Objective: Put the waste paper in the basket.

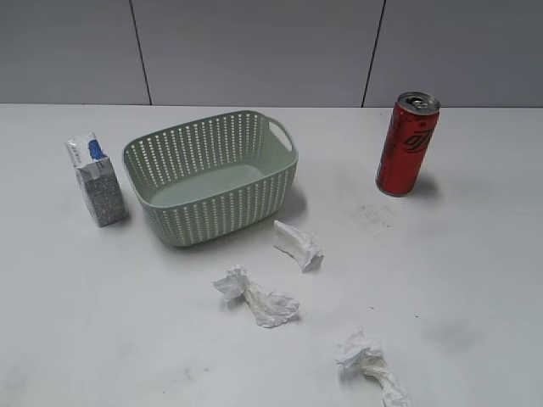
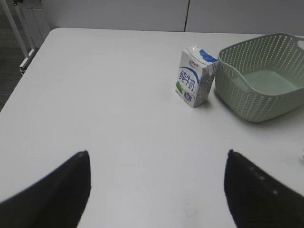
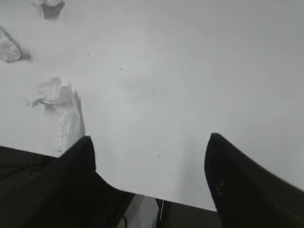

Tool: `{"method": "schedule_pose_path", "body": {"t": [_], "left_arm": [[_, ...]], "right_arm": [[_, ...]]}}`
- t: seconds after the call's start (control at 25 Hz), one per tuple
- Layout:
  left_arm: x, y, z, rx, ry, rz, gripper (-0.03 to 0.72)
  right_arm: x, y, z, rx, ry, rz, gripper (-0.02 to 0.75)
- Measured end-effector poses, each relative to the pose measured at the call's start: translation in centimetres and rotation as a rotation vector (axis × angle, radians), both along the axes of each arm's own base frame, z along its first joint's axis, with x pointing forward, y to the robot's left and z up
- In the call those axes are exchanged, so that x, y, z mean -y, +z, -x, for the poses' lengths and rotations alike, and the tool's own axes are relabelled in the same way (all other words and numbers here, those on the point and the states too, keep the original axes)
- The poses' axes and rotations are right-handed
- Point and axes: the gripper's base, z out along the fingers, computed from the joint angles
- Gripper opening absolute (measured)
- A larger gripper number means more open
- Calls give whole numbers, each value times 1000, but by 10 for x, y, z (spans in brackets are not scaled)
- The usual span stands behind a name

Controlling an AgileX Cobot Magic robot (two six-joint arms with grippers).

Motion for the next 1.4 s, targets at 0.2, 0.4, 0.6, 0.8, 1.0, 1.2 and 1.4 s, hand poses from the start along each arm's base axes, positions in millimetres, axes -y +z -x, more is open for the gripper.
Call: {"method": "schedule_pose_path", "body": {"t": [0.2, 0.4, 0.6, 0.8, 1.0, 1.2, 1.4], "left_arm": [[0, 0, 0, -1, 0, 0, 657], [0, 0, 0, -1, 0, 0, 652], [0, 0, 0, -1, 0, 0, 645], [0, 0, 0, -1, 0, 0, 636], [0, 0, 0, -1, 0, 0, 628], [0, 0, 0, -1, 0, 0, 616], [0, 0, 0, -1, 0, 0, 606]], "right_arm": [[-16, -16, -14, -148, 107, 25, 541], [-36, -34, -26, -267, 176, 33, 541], [-68, -49, -30, -293, 257, 46, 541], [-104, -67, -29, -334, 336, 118, 541], [-140, -92, -28, -391, 407, 225, 543], [-162, -125, -37, -437, 420, 276, 543], [-172, -158, -48, -498, 423, 343, 543]]}}
